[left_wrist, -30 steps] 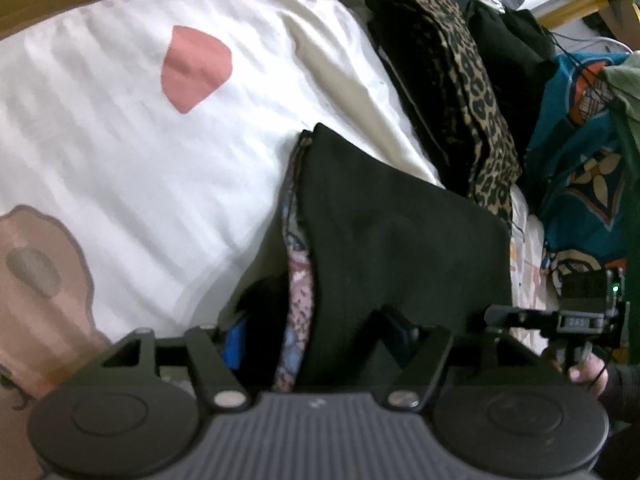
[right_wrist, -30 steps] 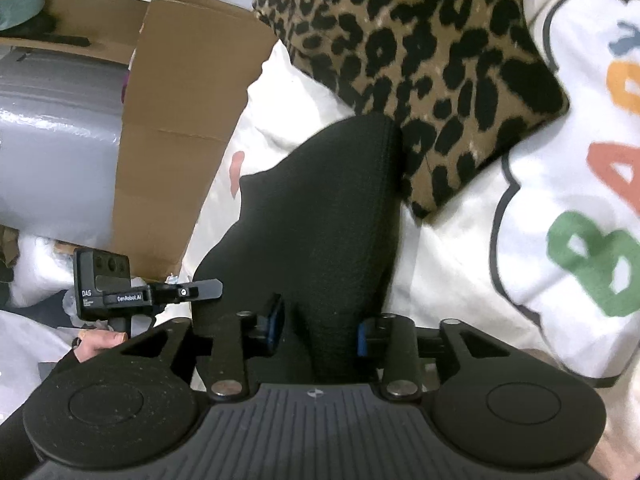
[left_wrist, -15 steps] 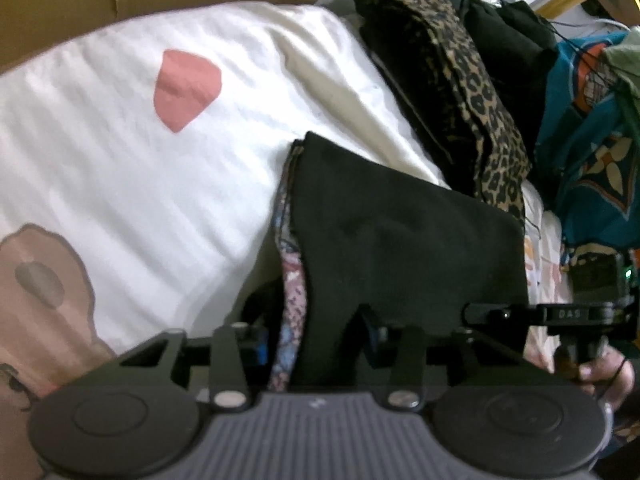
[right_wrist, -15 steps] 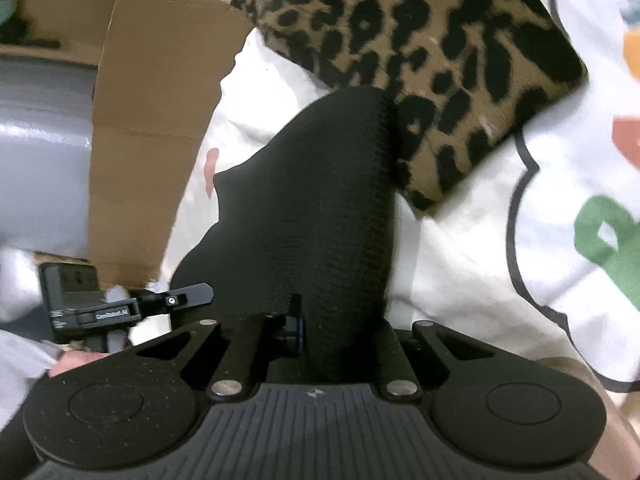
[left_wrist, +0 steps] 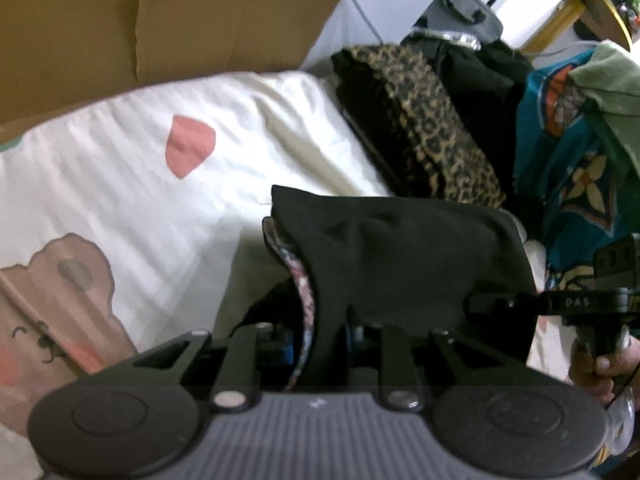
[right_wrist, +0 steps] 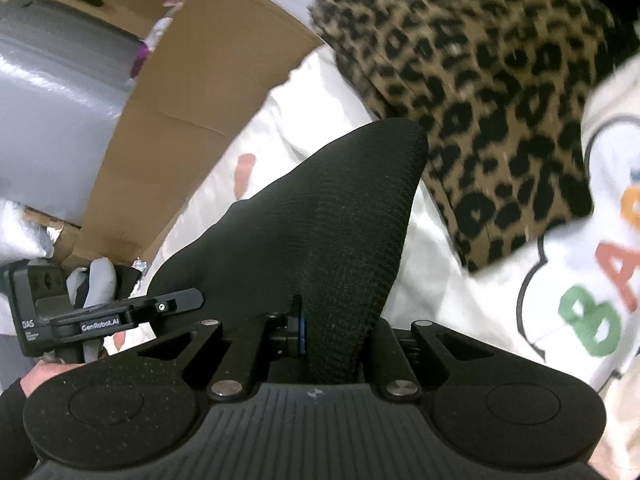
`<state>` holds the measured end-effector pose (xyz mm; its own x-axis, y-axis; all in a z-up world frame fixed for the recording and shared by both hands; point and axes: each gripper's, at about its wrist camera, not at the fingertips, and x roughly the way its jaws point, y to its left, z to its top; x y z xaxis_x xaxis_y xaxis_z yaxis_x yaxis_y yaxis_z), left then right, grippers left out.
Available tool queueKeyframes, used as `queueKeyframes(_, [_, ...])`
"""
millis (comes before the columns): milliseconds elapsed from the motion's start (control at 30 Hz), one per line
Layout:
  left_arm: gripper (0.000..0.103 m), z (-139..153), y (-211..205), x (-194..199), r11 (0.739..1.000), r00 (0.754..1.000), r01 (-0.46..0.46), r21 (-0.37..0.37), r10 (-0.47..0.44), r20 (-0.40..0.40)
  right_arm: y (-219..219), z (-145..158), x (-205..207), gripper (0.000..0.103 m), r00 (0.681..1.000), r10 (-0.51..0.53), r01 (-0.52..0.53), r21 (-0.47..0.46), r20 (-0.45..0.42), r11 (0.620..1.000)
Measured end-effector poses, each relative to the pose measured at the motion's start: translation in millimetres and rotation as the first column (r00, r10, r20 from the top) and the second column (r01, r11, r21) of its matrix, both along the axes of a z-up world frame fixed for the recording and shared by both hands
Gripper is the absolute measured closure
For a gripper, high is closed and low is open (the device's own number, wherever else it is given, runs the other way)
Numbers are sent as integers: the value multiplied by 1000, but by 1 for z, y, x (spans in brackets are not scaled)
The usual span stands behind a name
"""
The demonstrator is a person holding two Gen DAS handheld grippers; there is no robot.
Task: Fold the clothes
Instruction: 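Grasp the shorts and leopard-print stack with both grippers and lift, then carry the lifted clothes stack with both grippers toward the black clothes pile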
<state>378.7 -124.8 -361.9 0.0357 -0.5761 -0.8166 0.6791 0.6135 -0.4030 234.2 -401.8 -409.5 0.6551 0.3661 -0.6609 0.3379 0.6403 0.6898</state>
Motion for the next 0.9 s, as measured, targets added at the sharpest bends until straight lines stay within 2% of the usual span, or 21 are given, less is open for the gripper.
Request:
queueKeyframes(267, [81,59,8,-31,994,993,-90,-65,95,69,-7,72,-7,94,995,53,-43,-119,86,992])
queueKeyframes(500, [81,127,8,-52,977,976,-162,-135,179,123,-15,147,-5,94,977,103,-64,-206,186,977])
queueKeyframes(800, [81,218,-5,-70,950,948,-238,-200,272,164,-34,246,-3,94,952,144,-73,-258,272,963])
queueKeyframes(900, [81,249,-10,-81,943,938,-252,-217,294,186,-44,280,-3,94,946,144,-72,-245,292,967])
